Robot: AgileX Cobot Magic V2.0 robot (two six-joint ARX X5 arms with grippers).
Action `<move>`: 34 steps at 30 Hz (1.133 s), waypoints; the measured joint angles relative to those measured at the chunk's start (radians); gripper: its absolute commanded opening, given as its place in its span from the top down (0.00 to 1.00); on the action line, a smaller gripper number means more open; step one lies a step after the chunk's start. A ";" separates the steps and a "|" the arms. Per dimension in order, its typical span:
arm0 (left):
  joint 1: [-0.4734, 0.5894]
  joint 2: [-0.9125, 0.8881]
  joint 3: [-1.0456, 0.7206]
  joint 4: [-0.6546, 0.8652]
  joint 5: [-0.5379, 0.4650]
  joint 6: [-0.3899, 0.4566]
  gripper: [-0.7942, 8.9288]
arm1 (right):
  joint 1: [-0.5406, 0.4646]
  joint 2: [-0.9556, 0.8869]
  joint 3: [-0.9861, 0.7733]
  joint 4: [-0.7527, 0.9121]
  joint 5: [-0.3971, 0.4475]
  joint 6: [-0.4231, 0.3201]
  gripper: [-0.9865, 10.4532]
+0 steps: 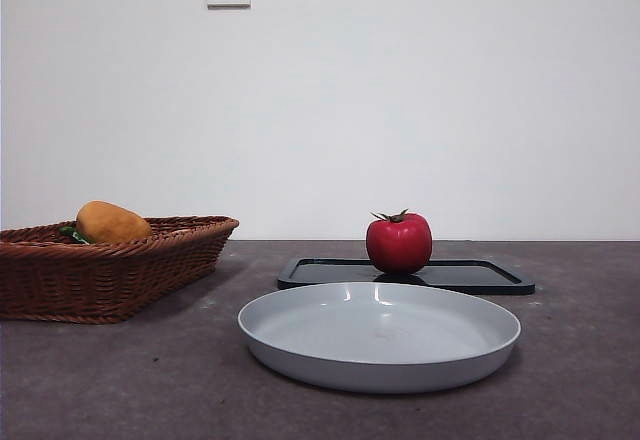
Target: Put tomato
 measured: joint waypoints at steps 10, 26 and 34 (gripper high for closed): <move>0.000 0.000 0.000 0.000 0.000 0.000 0.91 | -0.268 -0.329 -0.459 0.491 0.079 0.018 0.91; 0.000 0.000 0.000 0.000 0.000 0.000 0.91 | -0.290 -0.636 -0.830 0.631 0.264 0.086 0.91; 0.000 0.000 0.000 0.000 0.000 0.000 0.91 | -0.290 -0.636 -0.846 0.559 0.264 0.092 0.91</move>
